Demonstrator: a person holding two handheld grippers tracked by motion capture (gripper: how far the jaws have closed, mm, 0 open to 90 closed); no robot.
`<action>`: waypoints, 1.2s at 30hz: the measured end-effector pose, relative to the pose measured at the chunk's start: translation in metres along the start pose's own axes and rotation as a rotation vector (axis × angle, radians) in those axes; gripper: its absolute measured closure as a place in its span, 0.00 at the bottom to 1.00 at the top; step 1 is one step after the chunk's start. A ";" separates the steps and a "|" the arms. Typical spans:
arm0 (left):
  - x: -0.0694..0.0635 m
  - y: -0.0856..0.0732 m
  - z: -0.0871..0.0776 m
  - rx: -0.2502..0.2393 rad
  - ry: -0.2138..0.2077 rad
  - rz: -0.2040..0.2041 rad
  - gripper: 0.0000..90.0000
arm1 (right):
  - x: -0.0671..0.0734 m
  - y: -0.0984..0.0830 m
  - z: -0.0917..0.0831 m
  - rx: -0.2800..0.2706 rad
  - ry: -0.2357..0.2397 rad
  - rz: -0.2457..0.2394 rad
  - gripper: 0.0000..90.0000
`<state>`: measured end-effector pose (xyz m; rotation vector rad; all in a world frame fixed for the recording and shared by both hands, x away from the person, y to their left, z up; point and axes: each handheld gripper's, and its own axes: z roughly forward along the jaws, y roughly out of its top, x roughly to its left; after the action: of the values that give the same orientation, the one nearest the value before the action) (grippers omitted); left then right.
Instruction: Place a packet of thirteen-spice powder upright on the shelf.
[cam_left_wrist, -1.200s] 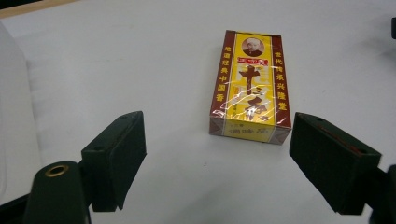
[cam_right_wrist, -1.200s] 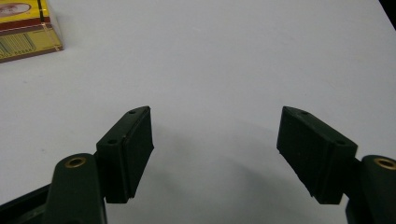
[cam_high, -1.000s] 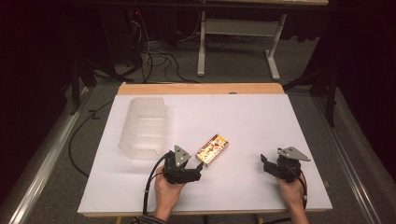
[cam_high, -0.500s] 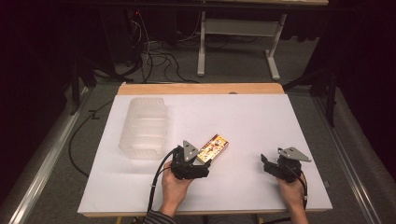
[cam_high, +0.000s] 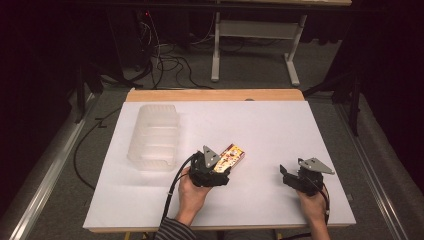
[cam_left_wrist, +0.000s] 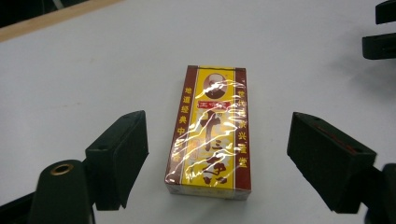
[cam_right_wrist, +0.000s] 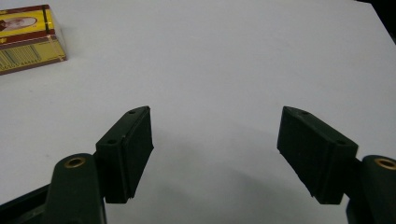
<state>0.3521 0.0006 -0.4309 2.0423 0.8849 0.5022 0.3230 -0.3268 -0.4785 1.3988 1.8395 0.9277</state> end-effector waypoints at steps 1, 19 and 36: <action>0.000 0.000 0.000 0.000 0.000 0.000 0.24 | 0.000 0.000 0.000 0.000 0.000 0.000 0.30; 0.001 0.030 0.025 0.014 -0.081 0.018 0.22 | 0.000 0.000 0.000 -0.004 -0.003 -0.001 0.30; 0.004 0.048 0.064 0.124 -0.095 0.044 0.19 | 0.000 0.000 0.000 -0.003 -0.003 0.002 0.30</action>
<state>0.4136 -0.0506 -0.4276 2.1829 0.8343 0.3790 0.3226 -0.3266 -0.4785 1.4002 1.8339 0.9284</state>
